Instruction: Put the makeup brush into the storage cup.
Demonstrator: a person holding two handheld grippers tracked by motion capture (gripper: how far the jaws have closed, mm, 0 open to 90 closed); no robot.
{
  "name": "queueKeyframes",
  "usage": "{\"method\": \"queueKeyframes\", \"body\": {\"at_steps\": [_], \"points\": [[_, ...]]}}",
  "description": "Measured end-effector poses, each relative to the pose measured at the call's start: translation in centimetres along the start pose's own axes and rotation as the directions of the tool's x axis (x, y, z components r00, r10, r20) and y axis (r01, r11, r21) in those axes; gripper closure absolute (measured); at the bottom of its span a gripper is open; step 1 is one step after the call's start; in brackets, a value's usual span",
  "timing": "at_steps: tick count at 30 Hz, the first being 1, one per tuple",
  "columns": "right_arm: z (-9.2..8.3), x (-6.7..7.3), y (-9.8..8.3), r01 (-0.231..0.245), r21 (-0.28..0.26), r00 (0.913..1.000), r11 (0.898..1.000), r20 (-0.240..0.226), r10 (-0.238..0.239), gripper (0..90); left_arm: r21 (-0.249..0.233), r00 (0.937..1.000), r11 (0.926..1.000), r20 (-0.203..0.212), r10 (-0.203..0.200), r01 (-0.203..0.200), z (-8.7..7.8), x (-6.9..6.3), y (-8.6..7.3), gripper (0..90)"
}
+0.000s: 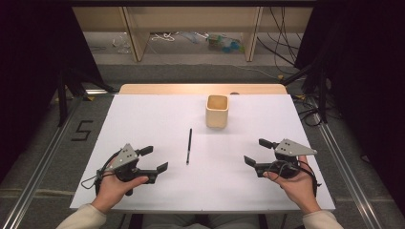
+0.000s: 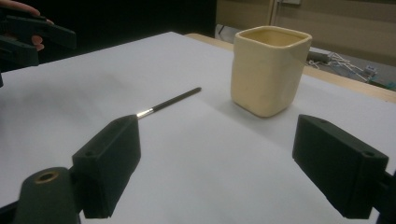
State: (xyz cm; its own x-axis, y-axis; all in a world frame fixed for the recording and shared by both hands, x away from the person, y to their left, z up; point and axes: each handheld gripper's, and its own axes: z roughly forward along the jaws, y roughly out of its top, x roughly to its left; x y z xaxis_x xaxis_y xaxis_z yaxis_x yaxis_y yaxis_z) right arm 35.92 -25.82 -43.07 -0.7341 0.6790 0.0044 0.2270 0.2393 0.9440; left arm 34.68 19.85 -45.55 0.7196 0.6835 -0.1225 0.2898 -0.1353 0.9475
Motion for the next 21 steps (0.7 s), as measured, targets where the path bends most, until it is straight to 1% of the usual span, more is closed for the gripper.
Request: {"method": "queueKeyframes", "body": {"at_steps": [1, 2, 3, 4, 5, 6, 7, 8, 9, 11, 13, 14, 16, 17, 19, 20, 21], "points": [[0.0, 0.0, 0.0, -0.008, 0.005, 1.0000, 1.000, -0.004, 0.008, 16.4, 0.002, 1.0000, 1.0000, -0.003, -0.004, 0.004, 0.0, 0.0, 0.1, 14.6], [0.1, 0.2, -0.1, -0.033, -0.006, 0.9992, 0.999, -0.024, 0.033, 16.5, 0.002, 1.0000, 1.0000, -0.003, -0.004, 0.004, 0.0, 0.0, 0.1, 14.7], [0.1, 0.0, 0.0, -0.005, -0.007, 1.0000, 1.000, -0.003, 0.004, 16.6, 0.002, 0.9999, 1.0000, -0.010, -0.002, 0.002, 0.1, 0.0, 0.2, 14.6], [0.1, 0.1, 0.0, -0.001, -0.007, 1.0000, 1.000, 0.005, 0.001, 16.6, -0.003, 0.9998, 0.9999, -0.016, 0.011, -0.011, 0.1, 0.1, 0.5, 14.6], [0.0, 0.1, 0.1, -0.001, -0.005, 1.0000, 1.000, 0.002, 0.001, 16.6, -0.026, 0.9993, 0.9994, -0.029, 0.021, -0.022, 0.2, 0.1, 1.1, 14.6], [0.0, 0.1, 0.1, 0.005, -0.008, 1.0000, 1.000, 0.003, -0.005, 16.7, -0.035, 0.9988, 0.9987, -0.035, 0.035, -0.036, 0.3, 0.3, 1.5, 14.6], [-0.1, 0.2, 0.1, 0.001, 0.007, 1.0000, 1.000, 0.002, -0.001, 16.7, -0.043, 0.9984, 0.9983, -0.042, 0.038, -0.039, 0.5, 0.4, 1.9, 14.5], [0.0, 0.2, 0.2, -0.001, 0.002, 1.0000, 1.000, 0.005, 0.001, 16.6, -0.043, 0.9984, 0.9983, -0.042, 0.038, -0.039, 0.5, 0.4, 1.9, 14.4], [-0.2, 0.3, 0.2, 0.002, 0.022, 0.9999, 1.000, 0.010, -0.003, 16.5, -0.054, 0.9982, 0.9975, -0.044, 0.042, -0.045, 1.1, 0.6, 2.4, 14.2], [0.1, 0.3, 0.1, 0.008, -0.002, 0.9999, 1.000, 0.011, -0.008, 16.6, -0.060, 0.9980, 0.9969, -0.043, 0.048, -0.050, 2.1, 0.7, 3.1, 14.2], [0.0, 0.3, 0.2, 0.007, 0.010, 1.0000, 1.000, 0.004, -0.007, 16.5, -0.059, 0.9981, 0.9970, -0.039, 0.048, -0.051, 3.2, 0.9, 3.7, 14.2], [0.0, 0.2, 0.2, 0.008, 0.009, 1.0000, 1.000, 0.002, -0.008, 16.5, -0.059, 0.9981, 0.9970, -0.039, 0.048, -0.051, 3.2, 0.9, 3.7, 14.2], [-0.2, 0.2, 0.2, 0.006, 0.025, 0.9999, 1.000, 0.010, -0.006, 16.5, -0.062, 0.9986, 0.9972, -0.034, 0.041, -0.043, 4.4, 1.0, 4.2, 14.3], [-0.1, 0.2, 0.1, 0.000, 0.008, 1.0000, 1.000, 0.007, 0.000, 16.5, -0.057, 0.9984, 0.9973, -0.035, 0.044, -0.046, 5.0, 1.1, 4.4, 14.4], [-0.1, 0.1, 0.1, 0.000, -0.001, 1.0000, 1.000, 0.008, 0.000, 16.5, -0.050, 0.9982, 0.9975, -0.038, 0.047, -0.049, 6.3, 1.2, 4.8, 14.6], [0.0, 0.1, 0.1, -0.001, -0.014, 1.0000, 1.000, 0.001, 0.001, 16.5, -0.036, 0.9980, 0.9980, -0.038, 0.050, -0.051, 7.5, 1.3, 5.0, 14.6], [0.0, 0.1, 0.1, -0.001, -0.014, 1.0000, 1.000, 0.001, 0.001, 16.5, -0.036, 0.9980, 0.9980, -0.038, 0.050, -0.051, 7.5, 1.3, 5.0, 14.6]]}}
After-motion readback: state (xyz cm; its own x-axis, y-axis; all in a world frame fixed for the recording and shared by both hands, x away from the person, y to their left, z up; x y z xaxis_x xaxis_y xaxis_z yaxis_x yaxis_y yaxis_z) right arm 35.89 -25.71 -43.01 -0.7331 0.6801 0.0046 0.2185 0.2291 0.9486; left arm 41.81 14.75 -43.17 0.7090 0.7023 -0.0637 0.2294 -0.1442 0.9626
